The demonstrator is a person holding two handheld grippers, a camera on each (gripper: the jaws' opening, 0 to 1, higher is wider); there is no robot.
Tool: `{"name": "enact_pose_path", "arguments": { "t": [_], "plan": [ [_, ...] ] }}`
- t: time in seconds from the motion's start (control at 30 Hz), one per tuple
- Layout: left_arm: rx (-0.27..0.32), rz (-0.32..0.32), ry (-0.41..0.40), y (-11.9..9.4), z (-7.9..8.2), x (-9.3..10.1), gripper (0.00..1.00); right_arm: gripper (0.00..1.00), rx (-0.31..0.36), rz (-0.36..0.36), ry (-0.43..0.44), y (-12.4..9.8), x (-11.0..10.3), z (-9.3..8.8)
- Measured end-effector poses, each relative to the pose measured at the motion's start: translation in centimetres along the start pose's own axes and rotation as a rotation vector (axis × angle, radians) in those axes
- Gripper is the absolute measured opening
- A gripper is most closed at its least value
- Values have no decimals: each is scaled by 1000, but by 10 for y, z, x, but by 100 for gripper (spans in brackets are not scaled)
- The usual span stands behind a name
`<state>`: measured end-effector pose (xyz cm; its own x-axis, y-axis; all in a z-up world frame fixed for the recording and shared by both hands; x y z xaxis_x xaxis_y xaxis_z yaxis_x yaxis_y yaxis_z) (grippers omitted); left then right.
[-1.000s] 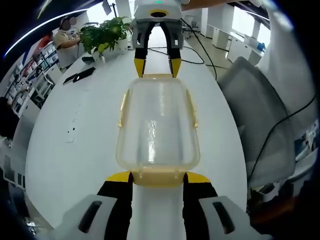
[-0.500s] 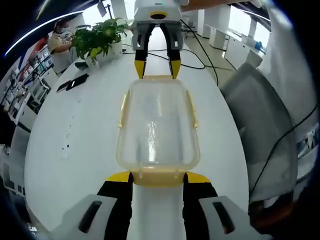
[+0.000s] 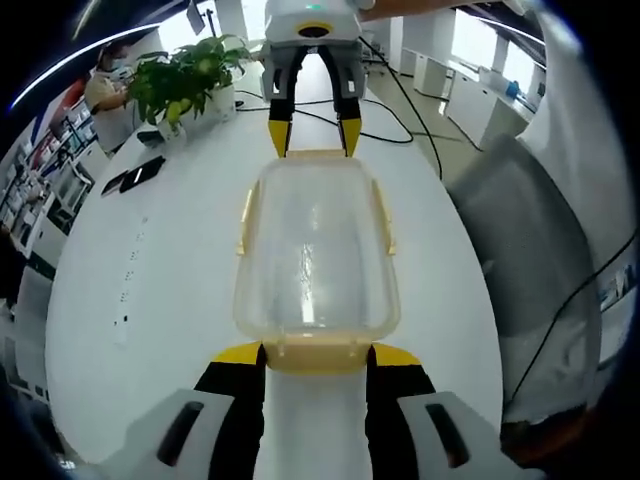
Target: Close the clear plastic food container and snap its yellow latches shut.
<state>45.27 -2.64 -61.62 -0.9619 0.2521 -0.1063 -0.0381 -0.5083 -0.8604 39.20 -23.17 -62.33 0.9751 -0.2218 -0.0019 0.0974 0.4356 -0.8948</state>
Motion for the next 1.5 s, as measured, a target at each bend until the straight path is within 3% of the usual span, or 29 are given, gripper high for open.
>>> {"name": "enact_pose_path", "arguments": {
  "t": [0.5, 1.1, 1.5],
  "plan": [
    [12, 2, -9, 29, 17, -1, 33, 36, -20, 18, -8, -1, 7, -31],
    [-3, 28, -5, 45, 13, -13, 33, 36, -40, 6, -34, 5, 21, -39],
    [1, 24, 4, 50, 13, -11, 33, 36, -44, 11, -29, 9, 20, -42]
  ]
}}
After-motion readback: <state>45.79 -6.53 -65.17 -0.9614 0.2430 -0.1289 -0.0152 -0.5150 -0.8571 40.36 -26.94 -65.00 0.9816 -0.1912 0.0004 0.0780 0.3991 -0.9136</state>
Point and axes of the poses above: the point that each gripper's makers call its tool centre point, and the gripper's own axes: y roughly forward along the fingers, x roughly to its right, z roughly out of its top, the point moved 6 cm from there along -y, roughly backward along the fingers, and after that the axes turned 2 degrees about z, right-handed, at the moved point
